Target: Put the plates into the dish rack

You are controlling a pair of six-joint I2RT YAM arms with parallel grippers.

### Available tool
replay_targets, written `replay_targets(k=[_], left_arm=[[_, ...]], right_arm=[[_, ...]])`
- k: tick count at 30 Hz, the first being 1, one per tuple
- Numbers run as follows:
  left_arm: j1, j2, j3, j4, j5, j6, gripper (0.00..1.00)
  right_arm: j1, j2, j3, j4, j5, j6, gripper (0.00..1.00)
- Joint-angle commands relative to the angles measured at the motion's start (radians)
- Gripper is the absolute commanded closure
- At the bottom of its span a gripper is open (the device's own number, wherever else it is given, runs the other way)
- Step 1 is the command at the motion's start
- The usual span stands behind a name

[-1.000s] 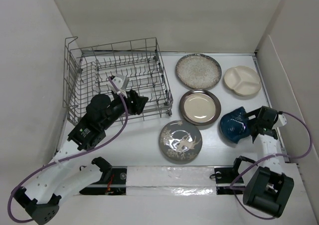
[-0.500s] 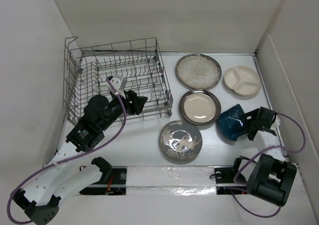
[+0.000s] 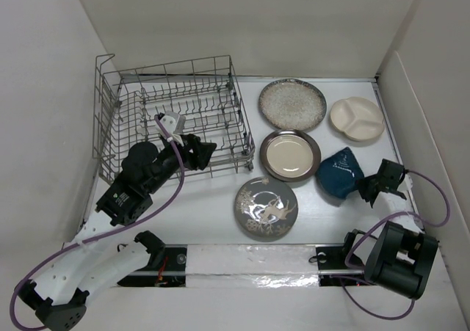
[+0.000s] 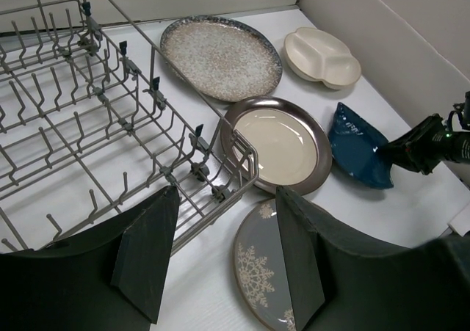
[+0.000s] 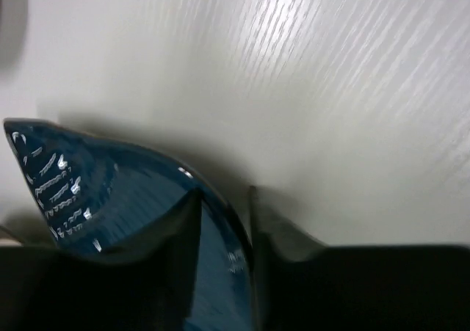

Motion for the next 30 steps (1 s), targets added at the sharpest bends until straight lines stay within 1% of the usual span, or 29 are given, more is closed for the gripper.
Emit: replay_targets(k=[1, 3, 5, 10, 11, 13, 14, 16, 18, 22, 25, 26, 28, 29, 30], left_arm=[[0.004, -0.009, -0.005, 0.055, -0.005, 0.007, 0.48], [0.004, -0.009, -0.005, 0.056, -0.002, 0.007, 0.48], [0.004, -0.005, -0.007, 0.056, -0.002, 0.006, 0.48], [0.004, 0.003, -0.008, 0.061, 0.010, 0.003, 0.47], [0.004, 0.006, -0.010, 0.059, 0.011, 0.001, 0.47], [0.004, 0.020, -0.011, 0.065, 0.010, -0.017, 0.46], [0.004, 0.026, -0.011, 0.065, 0.010, -0.017, 0.46], [0.004, 0.046, -0.010, 0.071, 0.018, -0.037, 0.46], [0.004, 0.061, -0.008, 0.075, 0.028, -0.051, 0.46], [0.016, 0.115, 0.001, 0.076, 0.047, -0.083, 0.46], [0.036, 0.153, 0.010, 0.088, 0.116, -0.109, 0.50], [0.036, 0.165, 0.027, 0.087, 0.125, -0.114, 0.53], [0.036, 0.196, 0.045, 0.082, 0.151, -0.123, 0.69], [0.036, 0.205, 0.065, 0.082, 0.159, -0.127, 0.79], [0.036, 0.213, 0.073, 0.082, 0.169, -0.132, 0.98]], right_arm=[[0.006, -0.007, -0.014, -0.073, 0.000, 0.033, 0.77], [0.006, -0.027, -0.022, -0.085, 0.005, 0.039, 0.90], [0.006, -0.066, -0.026, -0.105, 0.010, 0.048, 0.99], [0.006, -0.207, -0.014, -0.194, 0.048, 0.068, 1.00], [0.006, -0.280, -0.005, -0.213, 0.056, 0.063, 1.00], [0.006, -0.372, 0.043, -0.254, 0.060, 0.030, 1.00], [0.006, -0.394, 0.067, -0.265, 0.060, 0.010, 1.00], [0.029, -0.425, 0.124, -0.298, 0.028, -0.036, 1.00], [0.060, -0.431, 0.222, -0.317, 0.017, -0.062, 1.00], [0.141, -0.445, 0.343, -0.285, -0.052, -0.099, 1.00], [0.184, -0.448, 0.418, -0.245, -0.137, -0.096, 1.00], [0.219, -0.443, 0.434, -0.215, -0.154, -0.090, 1.00], [0.261, -0.433, 0.466, -0.175, -0.214, -0.086, 1.00], [0.287, -0.411, 0.474, -0.124, -0.231, -0.078, 1.00], [0.345, -0.400, 0.477, -0.087, -0.268, -0.072, 1.00]])
